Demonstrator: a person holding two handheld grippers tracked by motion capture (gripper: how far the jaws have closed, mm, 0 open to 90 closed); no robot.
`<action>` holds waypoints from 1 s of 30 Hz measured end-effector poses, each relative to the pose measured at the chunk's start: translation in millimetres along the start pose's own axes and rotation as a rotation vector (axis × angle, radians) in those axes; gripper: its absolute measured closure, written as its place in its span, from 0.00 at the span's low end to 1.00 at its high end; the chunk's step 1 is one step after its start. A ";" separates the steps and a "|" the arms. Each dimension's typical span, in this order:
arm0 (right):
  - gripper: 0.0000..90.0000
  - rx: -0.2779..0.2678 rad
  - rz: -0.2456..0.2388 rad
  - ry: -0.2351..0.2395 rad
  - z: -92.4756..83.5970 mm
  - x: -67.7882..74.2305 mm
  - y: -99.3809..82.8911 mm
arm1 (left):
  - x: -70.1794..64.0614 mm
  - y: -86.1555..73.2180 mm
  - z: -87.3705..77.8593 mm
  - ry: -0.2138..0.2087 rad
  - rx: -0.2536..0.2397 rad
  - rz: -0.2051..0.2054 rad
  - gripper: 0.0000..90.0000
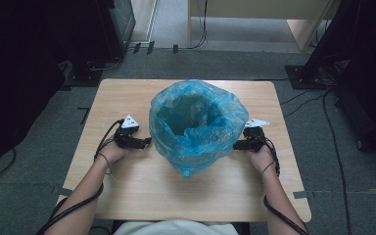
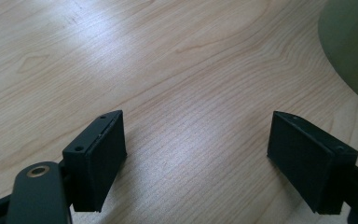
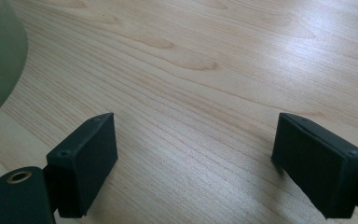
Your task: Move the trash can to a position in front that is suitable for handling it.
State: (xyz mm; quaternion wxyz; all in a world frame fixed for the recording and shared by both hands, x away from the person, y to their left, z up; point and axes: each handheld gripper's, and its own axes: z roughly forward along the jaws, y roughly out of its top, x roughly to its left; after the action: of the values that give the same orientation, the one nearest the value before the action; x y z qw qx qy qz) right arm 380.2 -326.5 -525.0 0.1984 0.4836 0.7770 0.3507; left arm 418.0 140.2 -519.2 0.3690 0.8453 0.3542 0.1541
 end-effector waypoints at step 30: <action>0.15 0.000 0.013 -0.014 1.8 -1.5 1.6 | 3.4 5.1 5.5 0.022 0.000 -0.020 0.20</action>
State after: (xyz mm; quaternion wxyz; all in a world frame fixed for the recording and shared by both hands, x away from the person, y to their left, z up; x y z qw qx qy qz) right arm 383.0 -326.8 -525.0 0.2015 0.4909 0.7726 0.3486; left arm 425.7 137.4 -519.2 0.3668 0.8400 0.3665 0.1599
